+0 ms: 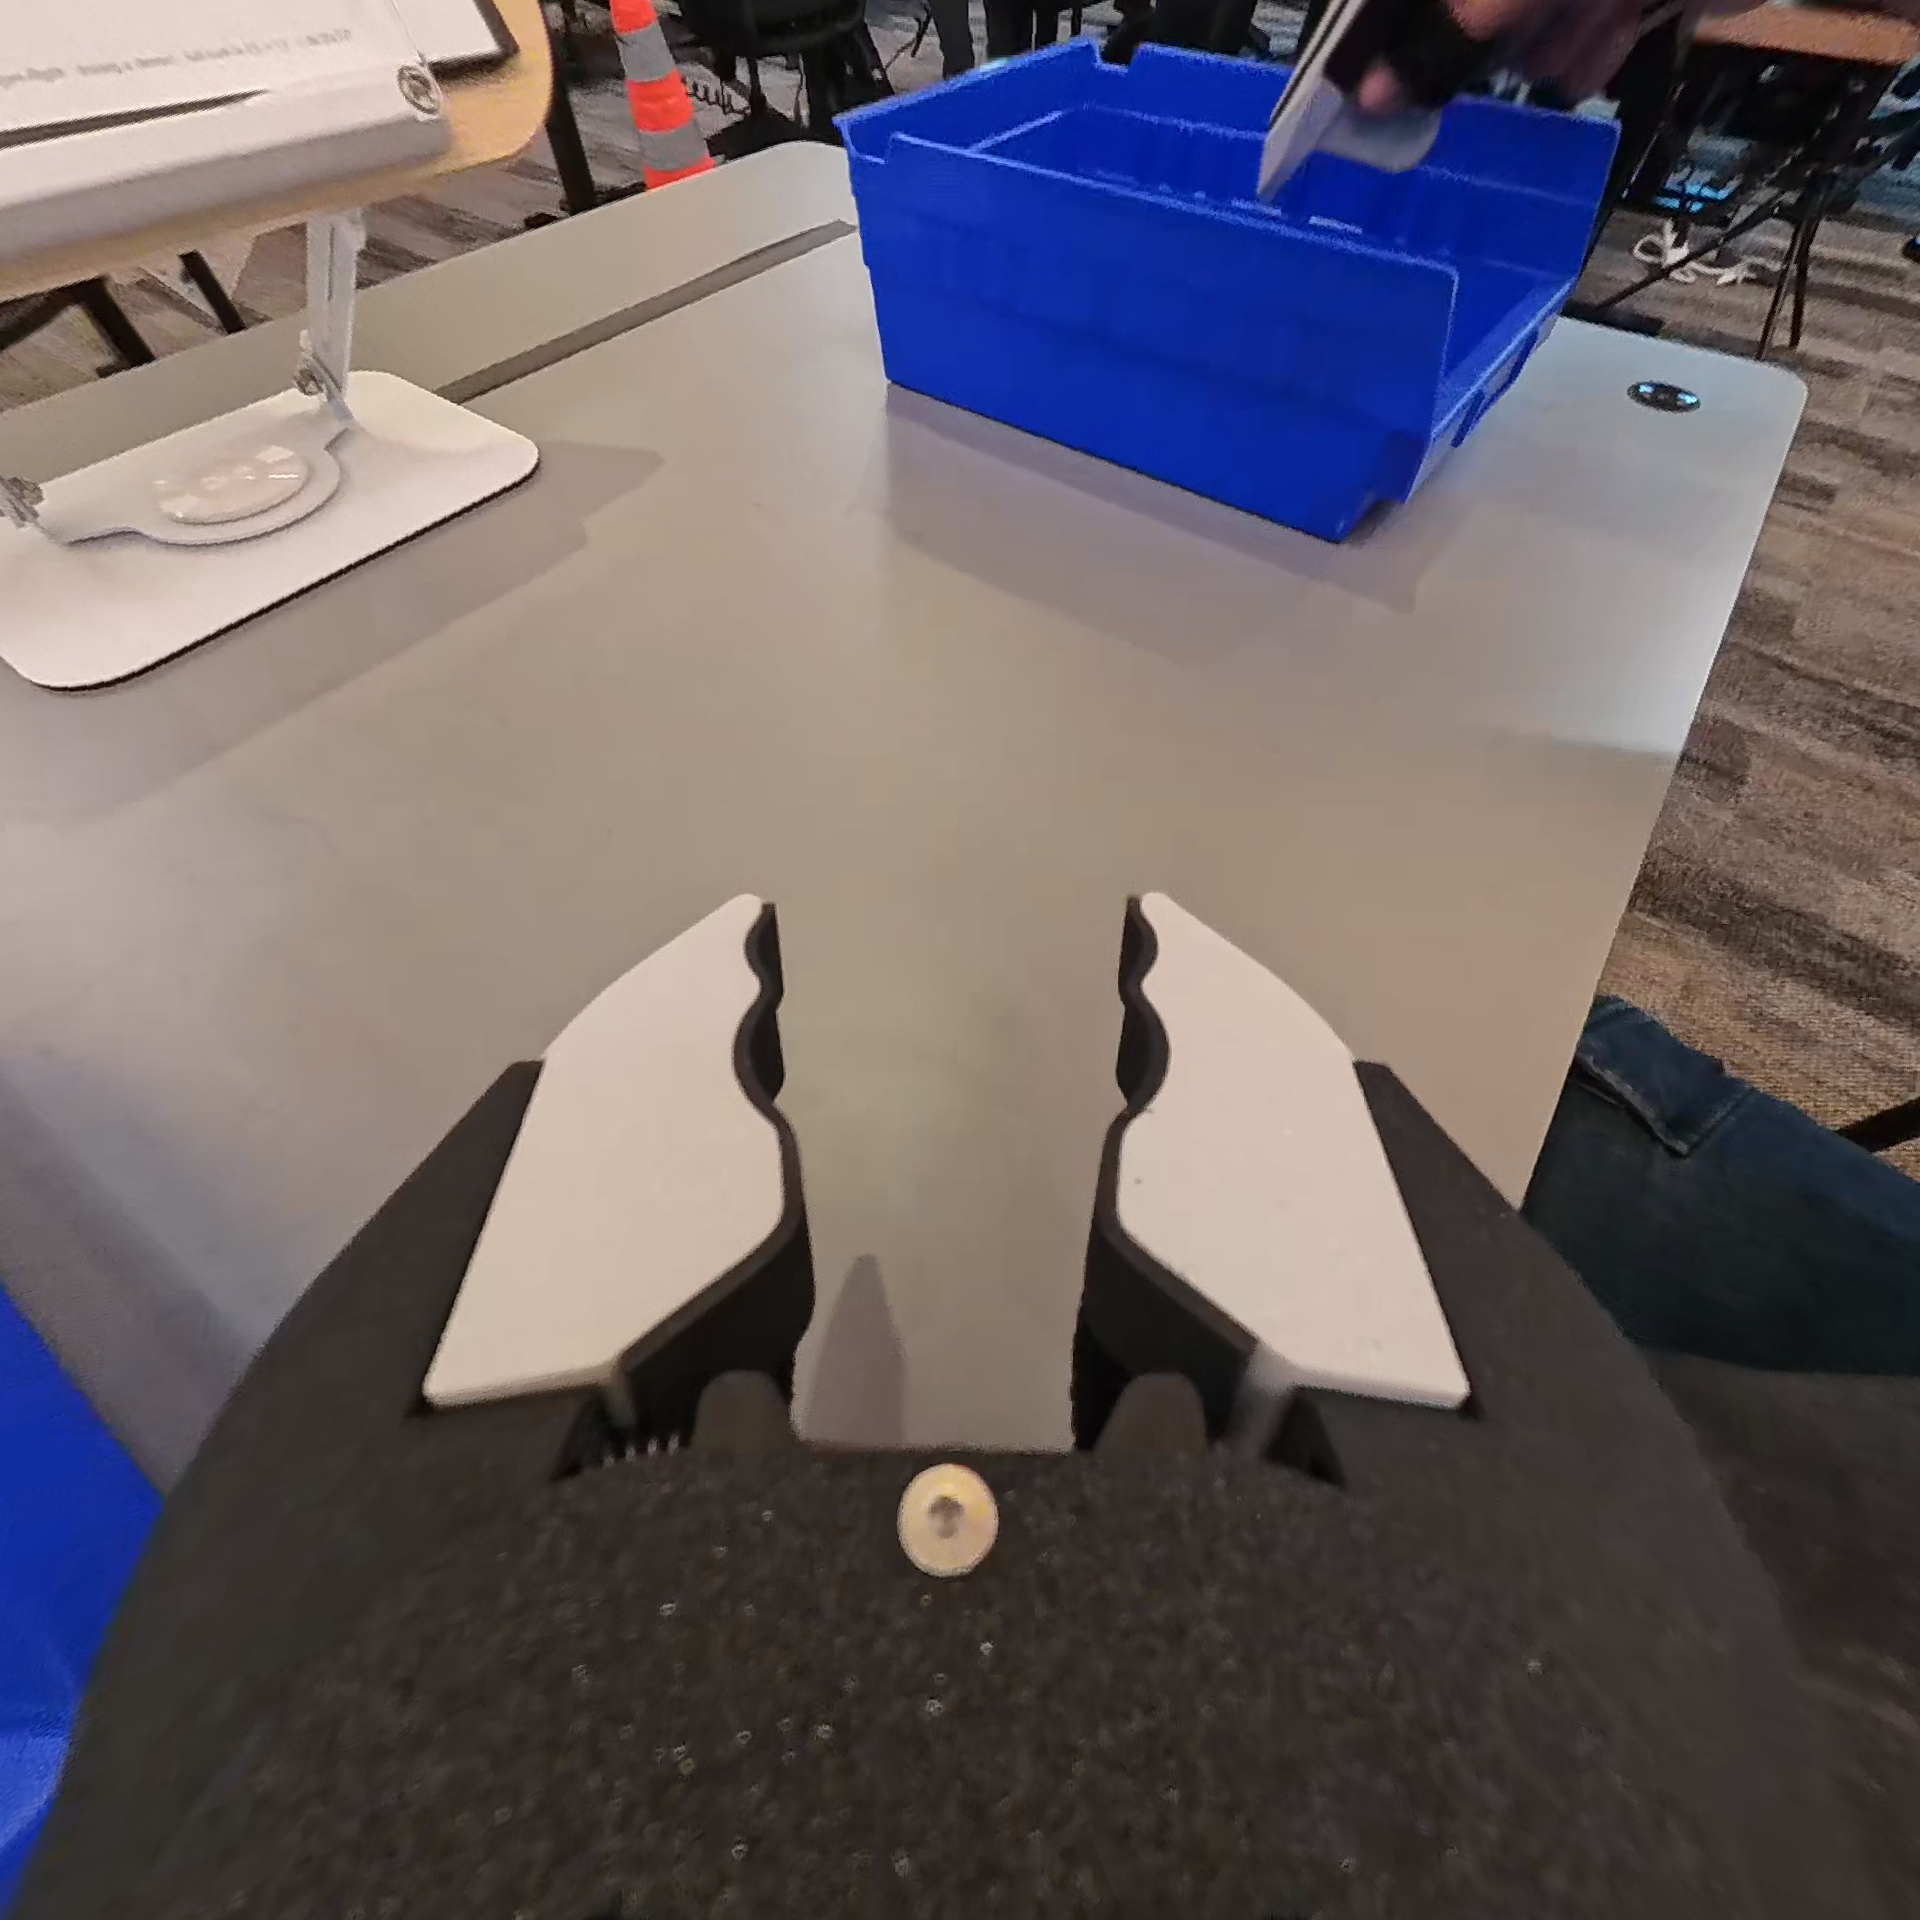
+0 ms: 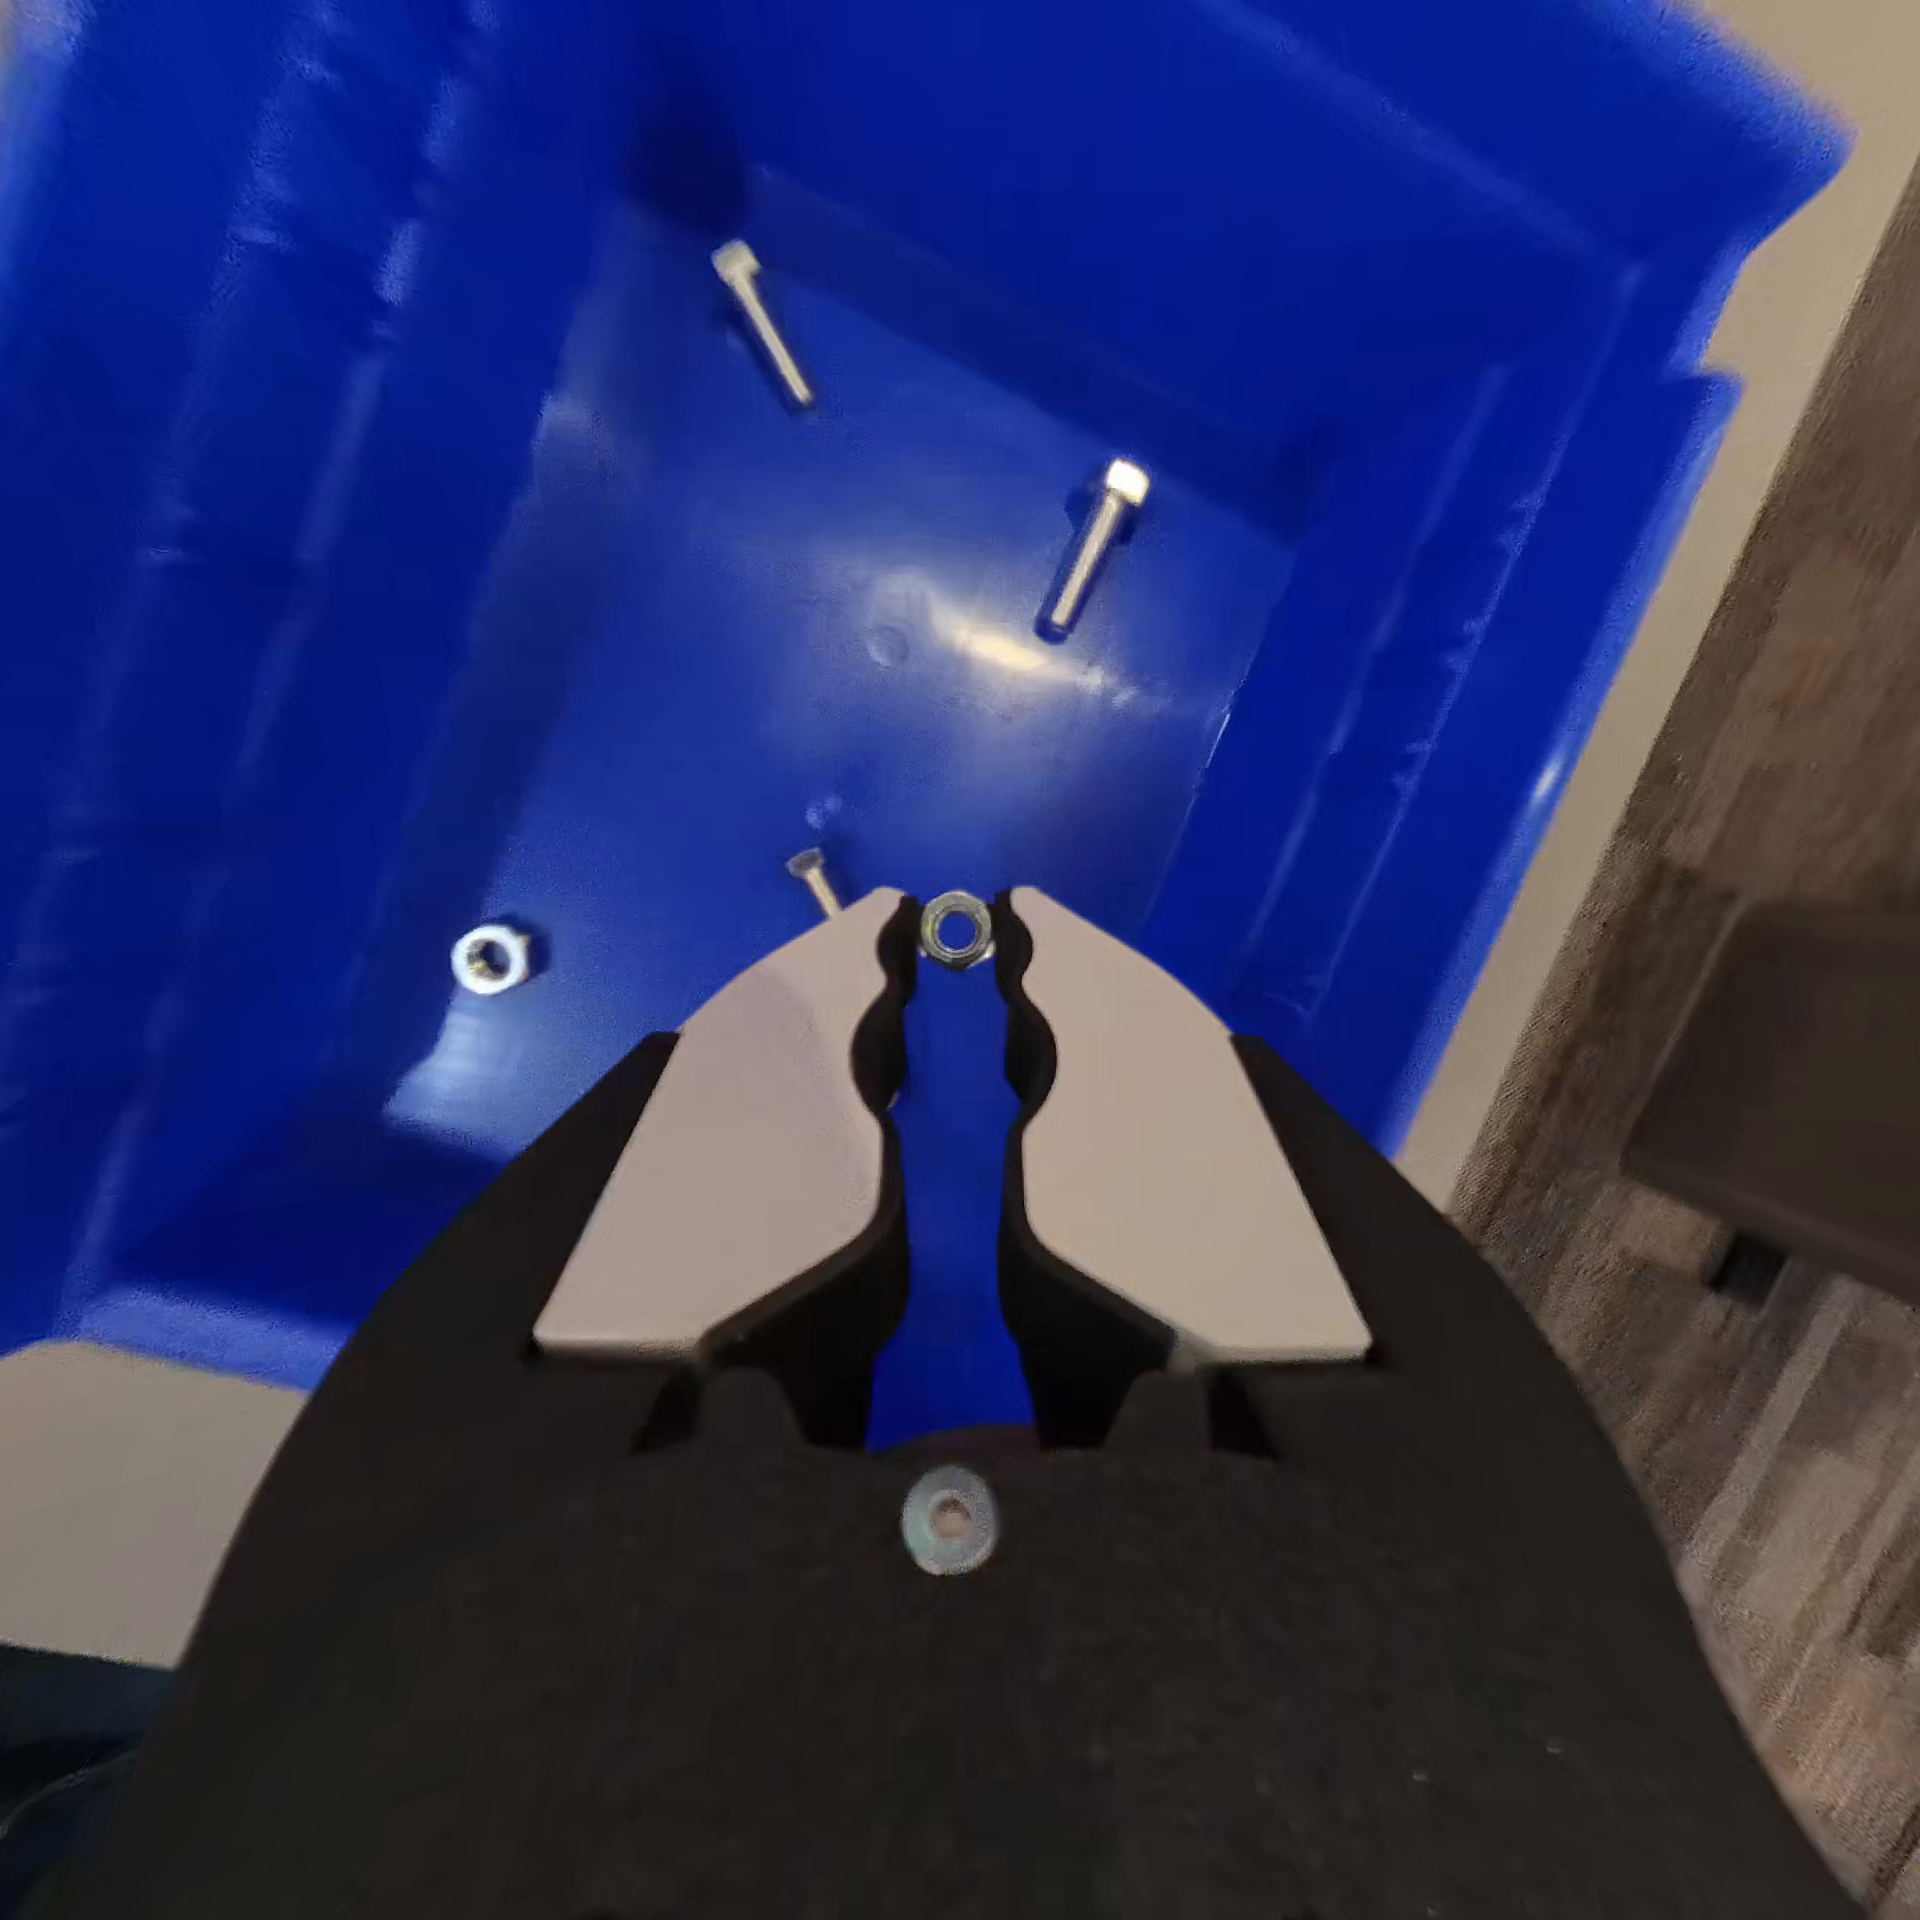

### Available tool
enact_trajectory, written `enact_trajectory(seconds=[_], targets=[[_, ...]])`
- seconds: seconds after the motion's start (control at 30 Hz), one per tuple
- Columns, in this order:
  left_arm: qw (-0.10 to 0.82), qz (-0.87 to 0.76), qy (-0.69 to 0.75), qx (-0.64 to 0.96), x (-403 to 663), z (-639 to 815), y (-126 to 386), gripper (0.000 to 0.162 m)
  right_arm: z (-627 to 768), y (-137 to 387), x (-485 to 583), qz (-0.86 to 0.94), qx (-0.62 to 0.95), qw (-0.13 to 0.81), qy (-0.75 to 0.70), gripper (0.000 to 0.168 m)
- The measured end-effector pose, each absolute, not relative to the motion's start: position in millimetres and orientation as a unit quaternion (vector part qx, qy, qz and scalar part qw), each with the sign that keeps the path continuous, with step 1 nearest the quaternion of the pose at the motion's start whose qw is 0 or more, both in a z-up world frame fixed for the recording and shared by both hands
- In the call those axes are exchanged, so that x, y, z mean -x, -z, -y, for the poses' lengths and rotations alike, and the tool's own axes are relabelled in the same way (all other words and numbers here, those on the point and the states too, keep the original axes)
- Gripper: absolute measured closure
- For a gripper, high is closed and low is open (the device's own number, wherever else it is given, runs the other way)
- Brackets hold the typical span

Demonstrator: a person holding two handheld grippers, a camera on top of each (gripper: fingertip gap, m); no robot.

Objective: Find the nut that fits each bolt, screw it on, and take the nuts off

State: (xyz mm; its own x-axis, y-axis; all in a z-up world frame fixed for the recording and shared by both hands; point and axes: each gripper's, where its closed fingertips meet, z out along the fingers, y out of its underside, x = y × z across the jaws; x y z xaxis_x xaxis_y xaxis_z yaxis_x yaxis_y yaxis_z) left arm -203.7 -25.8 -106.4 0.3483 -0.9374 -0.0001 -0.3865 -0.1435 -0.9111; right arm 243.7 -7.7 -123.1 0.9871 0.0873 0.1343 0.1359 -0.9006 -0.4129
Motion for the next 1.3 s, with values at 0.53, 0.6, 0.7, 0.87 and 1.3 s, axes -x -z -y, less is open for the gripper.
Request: enact_trajectory(seconds=[0.53,0.6,0.7,0.87,1.3], targets=[[0.435,-0.482,0.310,0.694,207,27,113,0.099,-19,124,-251,0.003,0.949,0.294,0.110,0.133],[0.439,-0.477,0.309,0.696,208,25,112,0.099,-16,67,-212,0.012,0.907,0.413,0.081,0.137],[0.442,-0.470,0.310,0.698,209,23,111,0.099,1,9,-108,0.068,0.825,0.559,-0.046,0.138],[0.435,-0.458,0.311,0.710,206,21,115,0.100,38,32,70,0.156,0.713,0.594,-0.337,0.137],[0.403,-0.320,0.225,0.827,309,-59,57,0.109,25,88,92,0.194,0.703,0.632,-0.260,0.145]])
